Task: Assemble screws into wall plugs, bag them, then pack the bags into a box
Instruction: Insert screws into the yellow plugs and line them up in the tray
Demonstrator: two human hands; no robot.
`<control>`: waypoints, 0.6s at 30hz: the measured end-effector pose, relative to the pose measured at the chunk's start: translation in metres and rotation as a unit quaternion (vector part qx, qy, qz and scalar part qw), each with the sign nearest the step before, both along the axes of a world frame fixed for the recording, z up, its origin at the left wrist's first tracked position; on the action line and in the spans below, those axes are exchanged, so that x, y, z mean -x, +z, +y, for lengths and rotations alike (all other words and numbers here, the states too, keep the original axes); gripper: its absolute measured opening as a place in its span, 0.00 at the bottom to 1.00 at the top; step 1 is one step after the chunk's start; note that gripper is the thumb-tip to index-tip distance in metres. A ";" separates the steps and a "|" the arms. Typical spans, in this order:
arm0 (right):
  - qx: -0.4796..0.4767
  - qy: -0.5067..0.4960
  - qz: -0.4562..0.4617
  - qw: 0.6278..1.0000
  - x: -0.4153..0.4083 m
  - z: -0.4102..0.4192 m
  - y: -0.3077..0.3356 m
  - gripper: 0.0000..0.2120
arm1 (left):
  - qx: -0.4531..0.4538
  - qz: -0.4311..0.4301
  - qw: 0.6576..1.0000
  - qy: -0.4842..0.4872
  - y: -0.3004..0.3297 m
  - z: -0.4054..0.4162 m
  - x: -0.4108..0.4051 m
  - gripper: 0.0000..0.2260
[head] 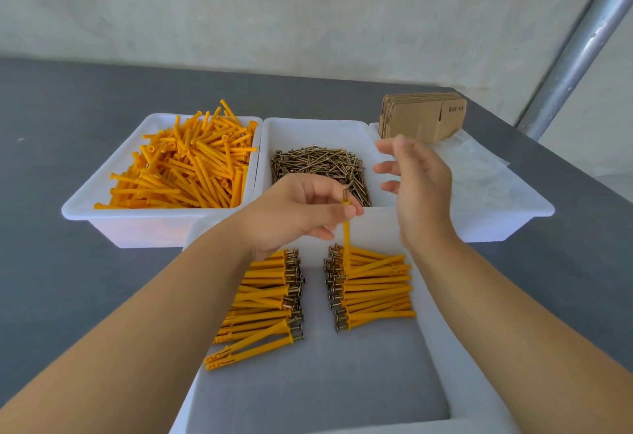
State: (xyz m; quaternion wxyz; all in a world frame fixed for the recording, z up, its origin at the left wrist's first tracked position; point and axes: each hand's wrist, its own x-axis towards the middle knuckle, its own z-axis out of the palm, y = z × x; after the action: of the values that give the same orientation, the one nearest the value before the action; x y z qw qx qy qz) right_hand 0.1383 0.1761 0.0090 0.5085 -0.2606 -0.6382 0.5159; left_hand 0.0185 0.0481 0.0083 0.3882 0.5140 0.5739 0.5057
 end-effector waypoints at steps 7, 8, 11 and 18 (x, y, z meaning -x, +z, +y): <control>0.013 -0.031 -0.010 0.999 0.000 0.009 -0.004 0.09 | 0.039 0.305 0.950 -0.059 -0.004 0.006 -0.042 0.05; 0.013 -0.029 -0.013 0.999 -0.001 0.010 -0.004 0.09 | 0.035 0.357 0.931 -0.063 -0.005 0.007 -0.049 0.05; 0.020 -0.023 -0.015 0.999 -0.001 0.010 -0.006 0.09 | 0.045 0.471 0.876 -0.095 -0.015 0.013 -0.068 0.06; 0.008 -0.010 -0.039 0.999 -0.001 0.010 -0.009 0.09 | 0.098 0.640 0.752 -0.129 -0.031 0.017 -0.086 0.02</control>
State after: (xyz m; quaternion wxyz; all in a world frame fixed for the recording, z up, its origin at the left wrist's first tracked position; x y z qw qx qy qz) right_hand 0.1391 0.1865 0.0004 0.4865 -0.2909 -0.6504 0.5056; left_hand 0.1045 0.0647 -0.0227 0.0402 0.7454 0.6631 -0.0548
